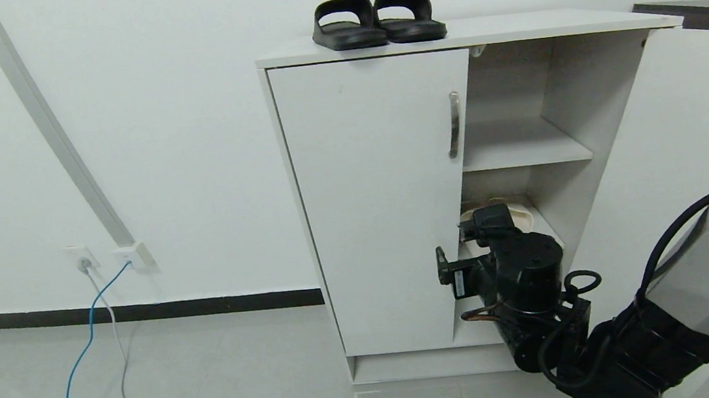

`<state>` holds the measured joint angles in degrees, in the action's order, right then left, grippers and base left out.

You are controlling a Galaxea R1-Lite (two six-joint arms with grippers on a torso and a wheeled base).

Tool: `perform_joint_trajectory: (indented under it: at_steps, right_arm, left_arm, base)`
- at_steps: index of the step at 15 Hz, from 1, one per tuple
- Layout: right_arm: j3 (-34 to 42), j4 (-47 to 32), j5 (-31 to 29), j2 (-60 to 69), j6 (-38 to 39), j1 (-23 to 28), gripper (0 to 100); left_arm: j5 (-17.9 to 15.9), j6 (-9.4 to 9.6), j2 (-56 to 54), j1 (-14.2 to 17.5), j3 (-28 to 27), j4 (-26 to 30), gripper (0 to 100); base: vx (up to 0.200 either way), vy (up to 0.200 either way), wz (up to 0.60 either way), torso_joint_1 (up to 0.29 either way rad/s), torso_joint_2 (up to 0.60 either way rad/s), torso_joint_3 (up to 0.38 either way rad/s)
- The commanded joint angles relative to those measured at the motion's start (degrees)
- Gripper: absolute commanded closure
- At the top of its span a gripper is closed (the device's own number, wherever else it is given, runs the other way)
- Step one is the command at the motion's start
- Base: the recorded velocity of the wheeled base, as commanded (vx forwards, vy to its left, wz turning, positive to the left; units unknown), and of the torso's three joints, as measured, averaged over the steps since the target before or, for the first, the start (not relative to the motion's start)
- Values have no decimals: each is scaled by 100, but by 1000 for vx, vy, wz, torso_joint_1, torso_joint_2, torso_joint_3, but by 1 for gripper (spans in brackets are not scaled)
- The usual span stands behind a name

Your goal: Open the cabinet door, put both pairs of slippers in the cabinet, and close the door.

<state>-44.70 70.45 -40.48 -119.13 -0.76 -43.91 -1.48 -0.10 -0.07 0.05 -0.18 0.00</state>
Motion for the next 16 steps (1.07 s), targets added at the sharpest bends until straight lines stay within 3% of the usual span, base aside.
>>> perform_joint_trajectory:
  at_steps: [1, 16]
  right_arm:
    - [14, 39, 58, -14, -47, 58, 0]
    - [32, 30, 173, -32, -162, 84, 0]
  left_arm:
    - [-2, 1, 7, 4, 1, 0, 100]
    - [-2, 1, 7, 4, 1, 0, 100]
  base:
    - [0, 0, 0, 0, 0, 0]
    - [0, 0, 0, 0, 0, 0]
